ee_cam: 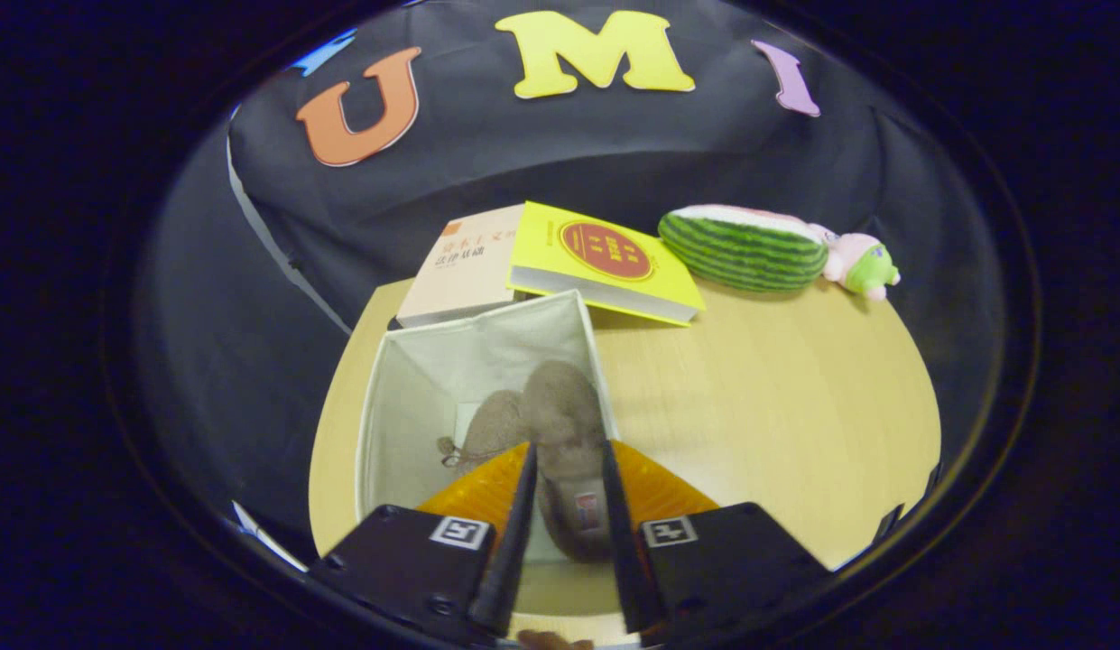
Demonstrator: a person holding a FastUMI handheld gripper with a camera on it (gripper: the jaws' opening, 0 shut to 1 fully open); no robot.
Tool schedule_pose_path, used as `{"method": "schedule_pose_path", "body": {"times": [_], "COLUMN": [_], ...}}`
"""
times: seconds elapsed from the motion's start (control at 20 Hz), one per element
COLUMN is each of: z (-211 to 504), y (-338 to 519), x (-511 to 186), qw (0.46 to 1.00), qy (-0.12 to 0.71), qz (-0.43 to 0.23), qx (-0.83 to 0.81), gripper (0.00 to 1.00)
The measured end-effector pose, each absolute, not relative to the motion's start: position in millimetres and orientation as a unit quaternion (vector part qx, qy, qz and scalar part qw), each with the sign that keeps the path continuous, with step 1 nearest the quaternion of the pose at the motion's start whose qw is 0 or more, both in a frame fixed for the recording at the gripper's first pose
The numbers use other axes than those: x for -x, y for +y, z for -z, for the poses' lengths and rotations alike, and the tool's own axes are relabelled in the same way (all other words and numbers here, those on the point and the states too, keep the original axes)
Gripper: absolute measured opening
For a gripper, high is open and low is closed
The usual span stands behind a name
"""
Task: Open the storage box then place both shoes into the box .Put the left shoe in first, then the right shoe, with the right side of both shoes facing outward in a uniform manner.
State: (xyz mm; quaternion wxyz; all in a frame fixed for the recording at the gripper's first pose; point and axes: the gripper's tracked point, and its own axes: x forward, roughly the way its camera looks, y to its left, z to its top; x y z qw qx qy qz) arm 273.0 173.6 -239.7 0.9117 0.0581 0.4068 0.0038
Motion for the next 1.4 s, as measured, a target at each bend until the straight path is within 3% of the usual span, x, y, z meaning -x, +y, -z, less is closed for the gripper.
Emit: {"method": "schedule_pose_path", "body": {"times": [0.15, 0.25, 0.35, 1.1, 1.4], "z": [218.4, 201.1, 180.8, 34.5, 38.3], "y": [169.1, 157.5, 142.6, 48.8, 45.0], "x": [-265.1, -256.0, -245.5, -84.1, -29.6], "qw": [0.927, 0.94, 0.953, 0.999, 0.999], "qy": [0.37, 0.338, 0.301, 0.019, 0.007], "qz": [-0.01, -0.009, -0.004, 0.047, 0.04], "qx": [-0.055, -0.047, -0.025, 0.0, 0.018], "gripper": [0.91, 0.89, 0.98, 1.0, 1.0]}}
